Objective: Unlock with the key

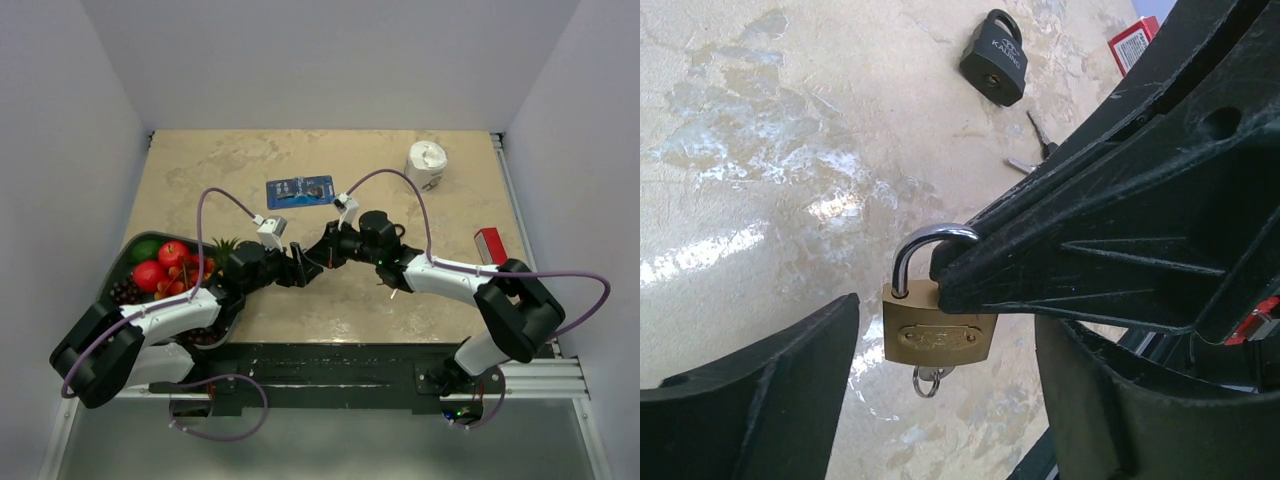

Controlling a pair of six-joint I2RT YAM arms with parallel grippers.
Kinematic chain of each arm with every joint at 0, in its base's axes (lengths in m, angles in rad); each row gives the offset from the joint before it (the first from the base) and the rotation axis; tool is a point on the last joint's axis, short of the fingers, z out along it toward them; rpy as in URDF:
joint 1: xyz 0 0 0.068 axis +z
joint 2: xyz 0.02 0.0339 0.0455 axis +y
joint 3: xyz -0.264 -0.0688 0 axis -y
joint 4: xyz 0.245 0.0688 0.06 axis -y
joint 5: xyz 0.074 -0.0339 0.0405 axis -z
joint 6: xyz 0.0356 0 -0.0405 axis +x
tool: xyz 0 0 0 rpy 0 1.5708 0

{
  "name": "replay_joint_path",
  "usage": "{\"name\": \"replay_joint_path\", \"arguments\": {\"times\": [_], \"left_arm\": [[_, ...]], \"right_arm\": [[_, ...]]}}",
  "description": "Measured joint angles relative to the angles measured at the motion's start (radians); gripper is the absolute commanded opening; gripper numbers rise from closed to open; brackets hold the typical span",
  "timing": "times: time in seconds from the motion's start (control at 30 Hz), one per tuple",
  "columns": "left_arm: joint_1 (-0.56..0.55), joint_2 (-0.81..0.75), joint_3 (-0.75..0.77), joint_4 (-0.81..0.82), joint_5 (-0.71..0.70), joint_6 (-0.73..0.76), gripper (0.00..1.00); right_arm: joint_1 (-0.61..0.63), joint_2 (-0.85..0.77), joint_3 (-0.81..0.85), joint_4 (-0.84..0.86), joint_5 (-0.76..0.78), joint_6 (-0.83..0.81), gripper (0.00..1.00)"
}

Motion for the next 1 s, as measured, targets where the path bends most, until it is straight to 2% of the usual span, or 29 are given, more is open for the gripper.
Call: {"name": "replay_joint_path", "arguments": {"times": [0.1, 0.3, 0.33, 0.4, 0.43, 0.5, 0.53, 0.6, 0.63, 0.67, 0.7, 0.73, 0.83, 1.0], "left_arm": [[0.003, 0.000, 0.000, 0.000, 0.002, 0.000, 0.65], [0.005, 0.000, 0.000, 0.002, 0.003, -0.001, 0.45], [0.005, 0.000, 0.000, 0.003, 0.003, -0.002, 0.37], [0.005, 0.000, 0.000, 0.008, 0.010, 0.000, 0.26], [0.004, 0.000, 0.000, 0.010, 0.013, 0.002, 0.17], [0.005, 0.000, 0.000, 0.008, 0.015, 0.000, 0.09], [0.005, 0.000, 0.000, 0.008, 0.016, -0.001, 0.00], [0.005, 0.002, 0.000, 0.010, 0.017, -0.002, 0.00], [0.005, 0.003, 0.000, 0.013, 0.018, -0.002, 0.00], [0.005, 0.006, 0.000, 0.016, 0.020, -0.003, 0.00], [0.005, 0.010, 0.000, 0.021, 0.023, -0.007, 0.00], [0.005, 0.012, 0.000, 0.026, 0.026, -0.013, 0.00], [0.011, 0.014, 0.000, 0.034, 0.024, -0.048, 0.00], [0.053, 0.012, -0.006, 0.075, -0.032, -0.161, 0.00]], "right_arm": [[-0.004, 0.000, 0.000, 0.005, -0.019, 0.009, 0.00], [-0.010, 0.000, 0.000, 0.005, -0.043, 0.013, 0.00], [-0.010, 0.000, 0.000, 0.005, -0.045, 0.012, 0.00], [-0.010, 0.000, 0.000, 0.005, -0.047, 0.011, 0.00], [-0.010, 0.000, 0.000, 0.005, -0.050, 0.010, 0.00], [-0.011, 0.000, 0.000, 0.005, -0.053, 0.007, 0.00], [-0.011, 0.000, 0.000, 0.005, -0.054, 0.006, 0.00], [-0.011, -0.002, 0.000, 0.004, -0.053, 0.005, 0.01], [-0.011, -0.003, 0.000, 0.002, -0.052, 0.005, 0.05], [-0.011, -0.005, 0.000, -0.001, -0.049, 0.005, 0.16], [-0.011, -0.009, 0.000, -0.006, -0.045, 0.005, 0.22], [-0.012, -0.016, -0.002, -0.011, -0.040, 0.010, 0.35], [-0.025, -0.065, -0.030, 0.000, -0.021, 0.026, 0.50], [-0.042, -0.229, -0.132, 0.055, 0.024, 0.048, 0.52]]}}
